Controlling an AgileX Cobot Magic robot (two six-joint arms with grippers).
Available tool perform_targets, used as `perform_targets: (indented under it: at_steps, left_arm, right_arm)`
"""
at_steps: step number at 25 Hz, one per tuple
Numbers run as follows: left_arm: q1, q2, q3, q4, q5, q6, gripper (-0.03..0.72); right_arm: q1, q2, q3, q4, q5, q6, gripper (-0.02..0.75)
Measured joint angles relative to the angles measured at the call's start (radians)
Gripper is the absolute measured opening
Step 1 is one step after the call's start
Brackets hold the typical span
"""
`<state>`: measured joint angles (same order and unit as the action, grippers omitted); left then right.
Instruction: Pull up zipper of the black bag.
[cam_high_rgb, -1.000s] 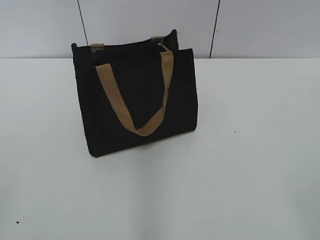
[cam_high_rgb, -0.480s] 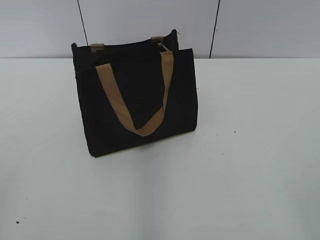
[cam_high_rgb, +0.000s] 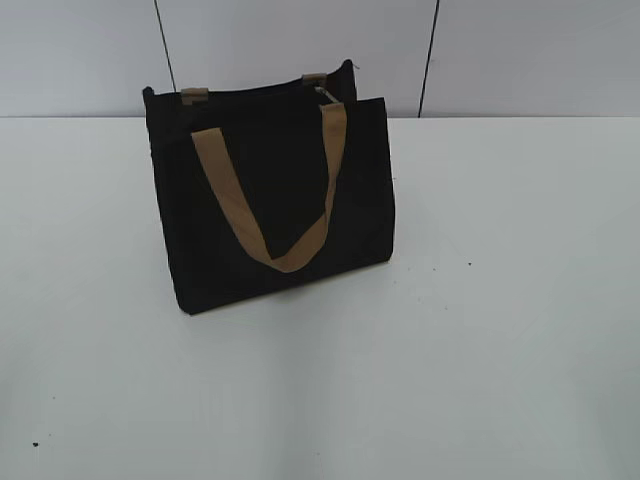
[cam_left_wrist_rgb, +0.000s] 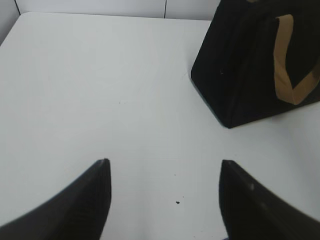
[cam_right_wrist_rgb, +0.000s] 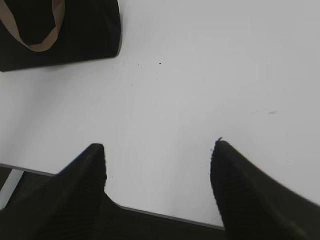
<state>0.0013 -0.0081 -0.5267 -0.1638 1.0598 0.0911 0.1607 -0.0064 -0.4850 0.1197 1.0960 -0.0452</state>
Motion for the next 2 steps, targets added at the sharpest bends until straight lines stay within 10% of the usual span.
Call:
perform_targets:
  at_steps: [2]
  left_arm:
    - [0.000, 0.000, 0.000, -0.001, -0.001, 0.000, 0.512]
  right_arm:
    - [-0.038, 0.000, 0.000, 0.001, 0.000, 0.000, 0.503]
